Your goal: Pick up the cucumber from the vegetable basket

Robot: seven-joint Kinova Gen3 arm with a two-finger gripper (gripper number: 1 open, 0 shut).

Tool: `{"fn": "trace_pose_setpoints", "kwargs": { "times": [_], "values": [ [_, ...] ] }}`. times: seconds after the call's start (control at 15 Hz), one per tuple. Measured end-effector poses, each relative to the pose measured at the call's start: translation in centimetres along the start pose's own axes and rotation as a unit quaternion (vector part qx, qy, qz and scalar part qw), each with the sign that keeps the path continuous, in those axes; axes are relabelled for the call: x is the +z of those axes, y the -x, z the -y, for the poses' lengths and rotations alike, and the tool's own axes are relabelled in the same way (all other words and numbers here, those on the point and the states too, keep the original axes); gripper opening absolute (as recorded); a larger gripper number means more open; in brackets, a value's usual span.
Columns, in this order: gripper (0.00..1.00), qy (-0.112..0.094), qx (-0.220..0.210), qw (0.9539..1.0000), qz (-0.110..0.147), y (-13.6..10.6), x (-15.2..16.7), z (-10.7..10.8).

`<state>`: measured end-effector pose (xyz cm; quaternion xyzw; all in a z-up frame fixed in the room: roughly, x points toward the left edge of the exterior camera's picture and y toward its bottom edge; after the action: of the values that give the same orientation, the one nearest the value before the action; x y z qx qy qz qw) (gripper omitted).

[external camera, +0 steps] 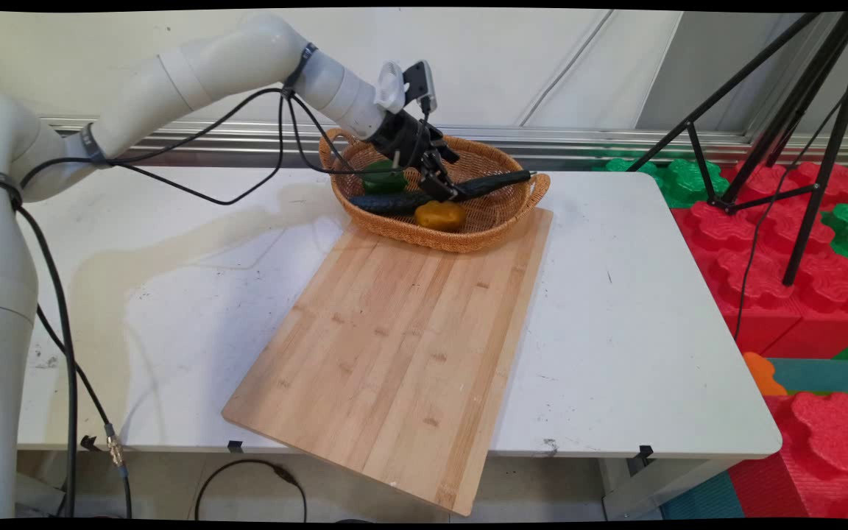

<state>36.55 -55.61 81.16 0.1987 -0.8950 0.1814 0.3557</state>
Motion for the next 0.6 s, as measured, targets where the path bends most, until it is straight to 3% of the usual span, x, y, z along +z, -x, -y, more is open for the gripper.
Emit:
{"fn": "trace_pose_setpoints", "kwargs": {
  "times": [0.6],
  "values": [
    [1.00,-0.002,-0.015,0.9999,0.003,-0.2,3.2,0.6]
  ]
}}
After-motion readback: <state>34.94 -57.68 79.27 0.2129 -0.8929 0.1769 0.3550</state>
